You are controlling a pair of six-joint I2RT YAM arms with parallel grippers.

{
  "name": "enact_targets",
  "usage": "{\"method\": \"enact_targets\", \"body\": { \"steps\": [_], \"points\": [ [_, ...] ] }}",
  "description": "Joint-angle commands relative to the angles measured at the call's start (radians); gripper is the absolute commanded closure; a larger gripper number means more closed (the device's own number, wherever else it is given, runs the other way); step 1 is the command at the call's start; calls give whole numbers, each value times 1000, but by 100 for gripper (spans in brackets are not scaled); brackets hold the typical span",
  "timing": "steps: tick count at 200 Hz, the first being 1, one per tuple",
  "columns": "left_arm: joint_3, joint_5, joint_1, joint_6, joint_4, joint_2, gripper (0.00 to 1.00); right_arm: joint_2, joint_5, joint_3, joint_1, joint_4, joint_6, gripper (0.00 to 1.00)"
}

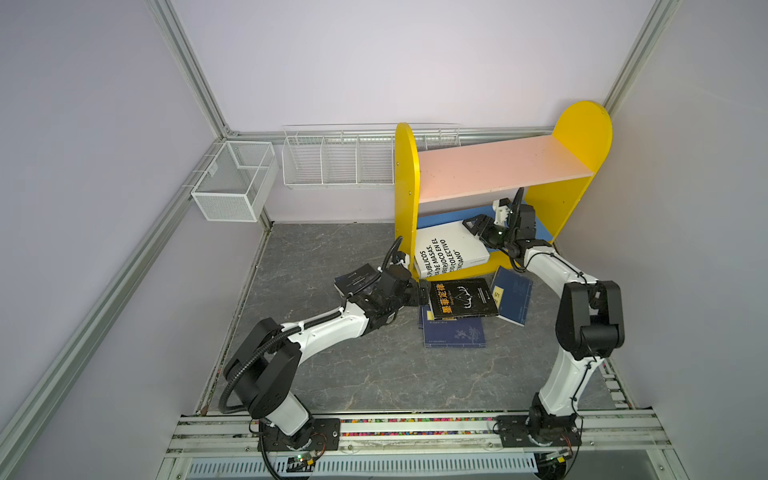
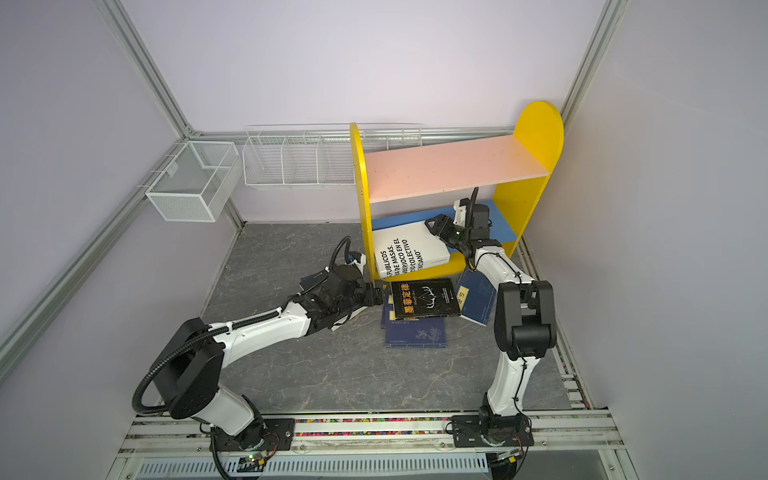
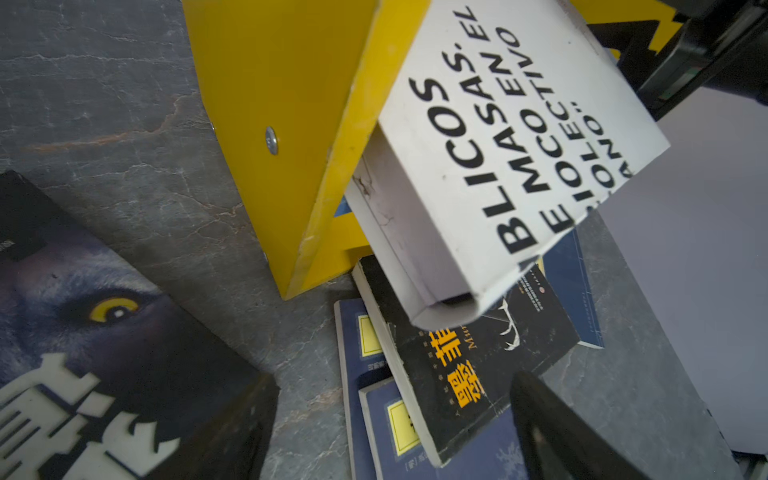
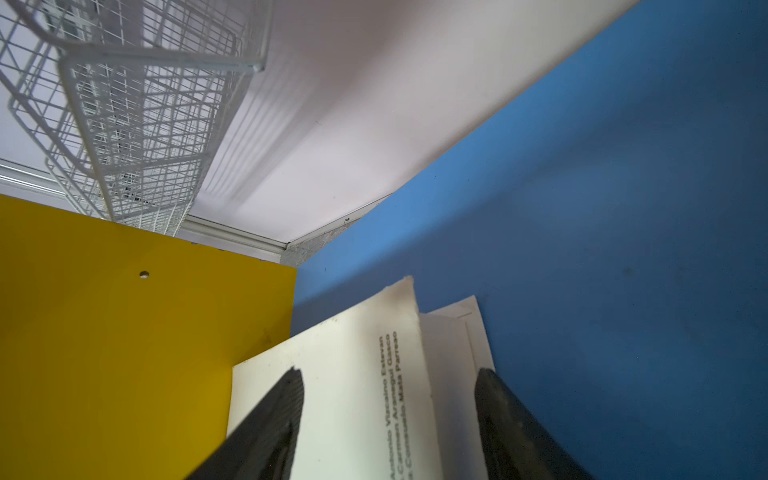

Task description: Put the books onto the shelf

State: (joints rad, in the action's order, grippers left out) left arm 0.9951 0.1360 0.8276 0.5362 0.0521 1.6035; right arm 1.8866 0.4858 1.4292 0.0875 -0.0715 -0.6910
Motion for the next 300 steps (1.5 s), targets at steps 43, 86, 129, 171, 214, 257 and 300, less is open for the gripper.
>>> {"method": "enact_targets", "body": {
  "steps": [43, 86, 129, 171, 214, 257, 300],
  "points": [
    [13, 215, 5, 27, 150, 45, 13, 16, 26, 13, 33, -57, -41, 34],
    [27, 265, -3, 52, 165, 77, 14, 67, 32, 55, 46, -104, -78, 34],
    [29, 277, -25, 74, 204, 96, 15, 115, 32, 95, 49, -129, -107, 35],
    [31, 275, -32, 83, 218, 108, 16, 149, 39, 111, 52, -144, -118, 35],
    [14, 286, -33, 95, 212, 104, 16, 163, 36, 122, 52, -140, -105, 33],
    [3, 294, -38, 98, 221, 101, 16, 183, 43, 139, 55, -153, -118, 33],
    [-21, 280, -38, 107, 246, 85, 16, 176, 41, 123, 54, -144, -99, 28]
  ]
}}
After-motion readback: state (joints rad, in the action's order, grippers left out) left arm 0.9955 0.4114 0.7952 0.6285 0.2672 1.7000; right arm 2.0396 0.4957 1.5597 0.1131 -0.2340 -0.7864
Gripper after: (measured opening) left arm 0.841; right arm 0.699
